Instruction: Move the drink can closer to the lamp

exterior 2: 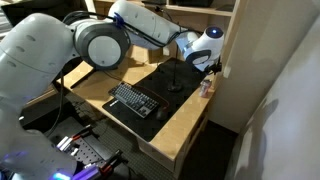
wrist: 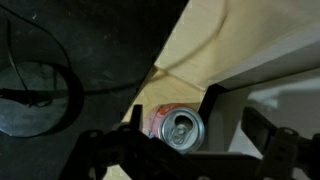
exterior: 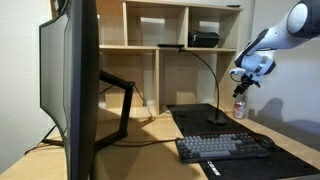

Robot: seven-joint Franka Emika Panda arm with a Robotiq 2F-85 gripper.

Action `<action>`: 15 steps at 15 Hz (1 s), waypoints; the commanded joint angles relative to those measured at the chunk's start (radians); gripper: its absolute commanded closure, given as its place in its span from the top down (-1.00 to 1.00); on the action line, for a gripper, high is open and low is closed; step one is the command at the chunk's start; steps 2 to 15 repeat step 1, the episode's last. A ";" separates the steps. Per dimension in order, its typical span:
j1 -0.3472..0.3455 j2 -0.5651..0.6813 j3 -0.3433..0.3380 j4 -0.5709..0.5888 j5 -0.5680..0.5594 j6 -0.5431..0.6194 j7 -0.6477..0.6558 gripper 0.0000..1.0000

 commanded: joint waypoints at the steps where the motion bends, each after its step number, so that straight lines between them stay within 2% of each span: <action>1: -0.005 -0.022 -0.003 -0.015 -0.010 -0.003 0.002 1.00; 15: -0.005 -0.022 -0.003 -0.015 -0.010 -0.003 0.002 1.00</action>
